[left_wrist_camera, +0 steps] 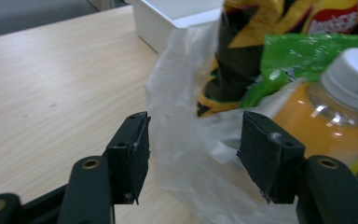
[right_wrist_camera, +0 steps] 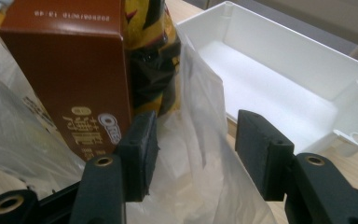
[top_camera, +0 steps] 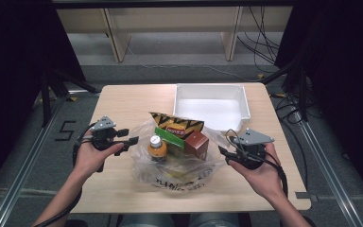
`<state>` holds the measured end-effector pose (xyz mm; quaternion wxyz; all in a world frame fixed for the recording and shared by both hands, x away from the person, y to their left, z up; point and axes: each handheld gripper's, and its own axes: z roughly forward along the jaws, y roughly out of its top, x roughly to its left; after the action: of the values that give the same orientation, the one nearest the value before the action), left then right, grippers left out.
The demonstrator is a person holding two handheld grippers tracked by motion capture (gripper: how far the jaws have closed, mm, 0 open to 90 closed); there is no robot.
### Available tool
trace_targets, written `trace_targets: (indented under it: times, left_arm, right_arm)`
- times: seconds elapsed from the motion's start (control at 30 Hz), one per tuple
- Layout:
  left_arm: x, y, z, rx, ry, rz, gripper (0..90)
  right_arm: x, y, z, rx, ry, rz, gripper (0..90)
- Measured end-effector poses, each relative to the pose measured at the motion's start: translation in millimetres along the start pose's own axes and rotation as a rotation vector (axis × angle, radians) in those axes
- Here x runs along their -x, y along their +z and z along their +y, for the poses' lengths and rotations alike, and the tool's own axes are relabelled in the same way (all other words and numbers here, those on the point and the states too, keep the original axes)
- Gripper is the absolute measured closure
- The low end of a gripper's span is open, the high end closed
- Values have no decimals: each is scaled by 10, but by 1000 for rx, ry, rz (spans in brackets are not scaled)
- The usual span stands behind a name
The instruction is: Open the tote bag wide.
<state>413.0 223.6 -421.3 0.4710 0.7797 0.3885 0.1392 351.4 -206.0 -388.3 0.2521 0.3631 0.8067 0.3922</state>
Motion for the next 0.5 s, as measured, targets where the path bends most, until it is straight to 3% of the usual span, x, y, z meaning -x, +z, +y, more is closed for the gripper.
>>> trace_targets:
  times: [0.03,0.07,0.1,0.3,0.33,0.37,0.43,0.5]
  left_arm:
    - [-1,11,-21,-10,8,-20,422]
    - [6,36,-60,-25,12,-45,425]
    - [14,42,-78,-37,9,-53,427]
    - [44,88,-137,-76,34,-77,455]
    - [52,105,-142,-84,46,-76,480]
    - [62,130,-149,-95,53,-79,514]
    - [72,179,-165,-129,101,-71,591]
    - [72,285,-214,-198,124,-54,718]
  right_arm:
    - [22,16,-42,-15,-32,2,544]
    - [-1,29,-66,-38,-5,3,550]
    - [19,53,-94,-46,-27,5,562]
    - [-13,146,-201,-94,6,26,678]
    - [5,174,-213,-93,-28,25,728]
    - [1,198,-221,-105,-28,34,773]
    - [-16,245,-239,-136,-15,56,851]
    - [-20,351,-283,-180,15,88,899]
